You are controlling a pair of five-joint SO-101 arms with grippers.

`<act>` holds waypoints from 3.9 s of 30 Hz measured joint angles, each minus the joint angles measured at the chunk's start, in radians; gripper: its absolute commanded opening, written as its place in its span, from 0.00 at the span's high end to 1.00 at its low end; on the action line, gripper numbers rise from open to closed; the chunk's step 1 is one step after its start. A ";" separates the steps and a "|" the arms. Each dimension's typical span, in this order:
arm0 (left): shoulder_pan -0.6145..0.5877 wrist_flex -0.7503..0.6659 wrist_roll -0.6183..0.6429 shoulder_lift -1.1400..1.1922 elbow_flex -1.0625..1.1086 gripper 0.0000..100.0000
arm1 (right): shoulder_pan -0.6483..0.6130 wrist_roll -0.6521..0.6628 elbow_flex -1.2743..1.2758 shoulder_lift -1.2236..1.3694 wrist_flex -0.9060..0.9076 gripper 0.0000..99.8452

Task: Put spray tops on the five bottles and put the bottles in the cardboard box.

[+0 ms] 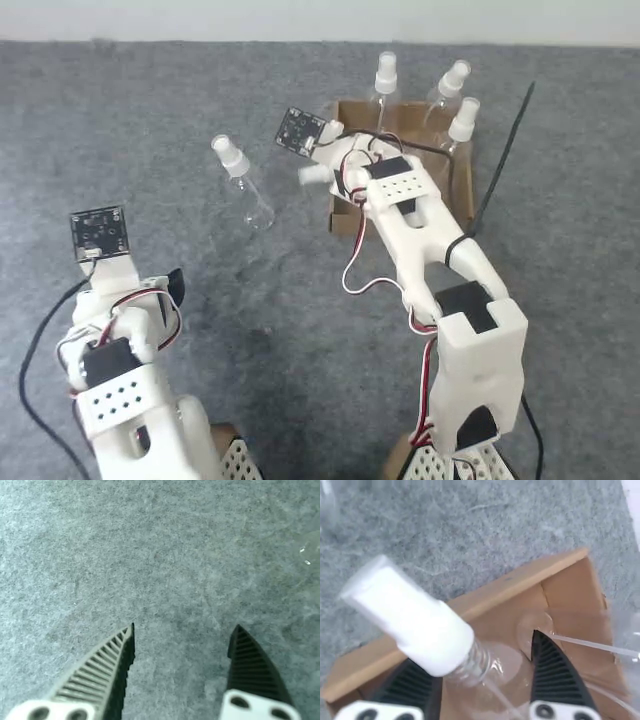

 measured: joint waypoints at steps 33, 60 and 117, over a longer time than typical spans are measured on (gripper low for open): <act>0.000 0.000 0.000 0.000 0.000 0.72 | 0.000 -0.422 -0.009 -0.103 -0.035 0.90; 0.000 0.000 0.000 0.000 0.000 0.72 | 0.038 -0.539 -0.115 -0.103 0.049 0.84; 0.000 0.000 0.000 0.000 0.000 0.72 | 0.055 -0.420 -0.396 0.203 0.387 0.78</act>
